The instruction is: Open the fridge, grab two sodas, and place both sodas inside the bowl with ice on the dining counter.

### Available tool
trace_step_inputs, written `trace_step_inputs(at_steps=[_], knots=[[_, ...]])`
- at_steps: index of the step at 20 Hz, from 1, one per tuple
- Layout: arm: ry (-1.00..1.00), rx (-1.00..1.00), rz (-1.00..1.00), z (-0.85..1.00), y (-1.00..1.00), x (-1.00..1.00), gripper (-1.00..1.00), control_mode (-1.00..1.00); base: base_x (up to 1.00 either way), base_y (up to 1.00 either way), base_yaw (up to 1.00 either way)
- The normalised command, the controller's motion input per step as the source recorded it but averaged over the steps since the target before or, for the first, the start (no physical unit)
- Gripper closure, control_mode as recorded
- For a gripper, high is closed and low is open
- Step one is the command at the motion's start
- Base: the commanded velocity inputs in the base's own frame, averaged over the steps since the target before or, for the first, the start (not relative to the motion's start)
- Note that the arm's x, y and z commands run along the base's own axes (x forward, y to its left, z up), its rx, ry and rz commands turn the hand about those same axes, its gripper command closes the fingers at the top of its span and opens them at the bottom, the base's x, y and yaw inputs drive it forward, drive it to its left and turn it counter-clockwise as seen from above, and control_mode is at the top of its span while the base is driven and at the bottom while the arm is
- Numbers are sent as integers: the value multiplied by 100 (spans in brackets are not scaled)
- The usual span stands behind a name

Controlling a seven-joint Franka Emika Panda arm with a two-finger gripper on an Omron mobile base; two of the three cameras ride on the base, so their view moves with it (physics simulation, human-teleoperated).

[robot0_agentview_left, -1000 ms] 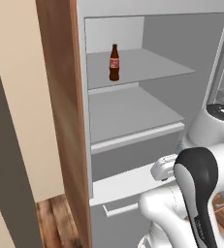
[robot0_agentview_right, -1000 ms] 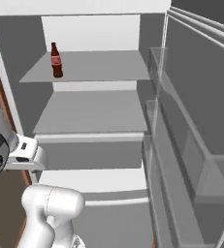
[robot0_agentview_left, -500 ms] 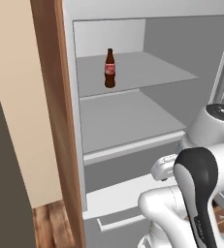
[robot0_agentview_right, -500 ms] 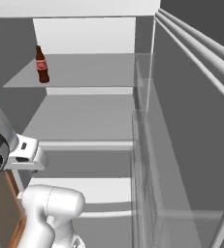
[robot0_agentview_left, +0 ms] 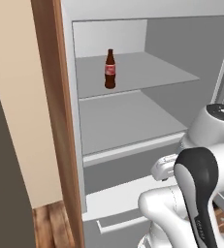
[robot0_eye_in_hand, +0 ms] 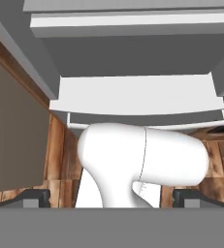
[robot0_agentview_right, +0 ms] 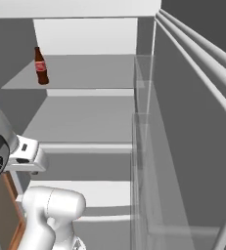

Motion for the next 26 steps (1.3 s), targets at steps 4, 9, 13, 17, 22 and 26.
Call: trace_step_inputs(at_steps=[4,9,13,17,22,26], knots=[[0,0,0,0,0,0,-100,100,51,25,16],[-14,6,11,10,10,8,-100,-100,17,8,8],[-35,9,11,65,19,2,-100,-100,0,0,0],[-35,6,6,82,13,4,-100,-100,0,0,0],[-29,1,0,77,9,14,-100,-100,0,0,0],[-25,1,0,54,21,29,-100,-100,0,0,0]])
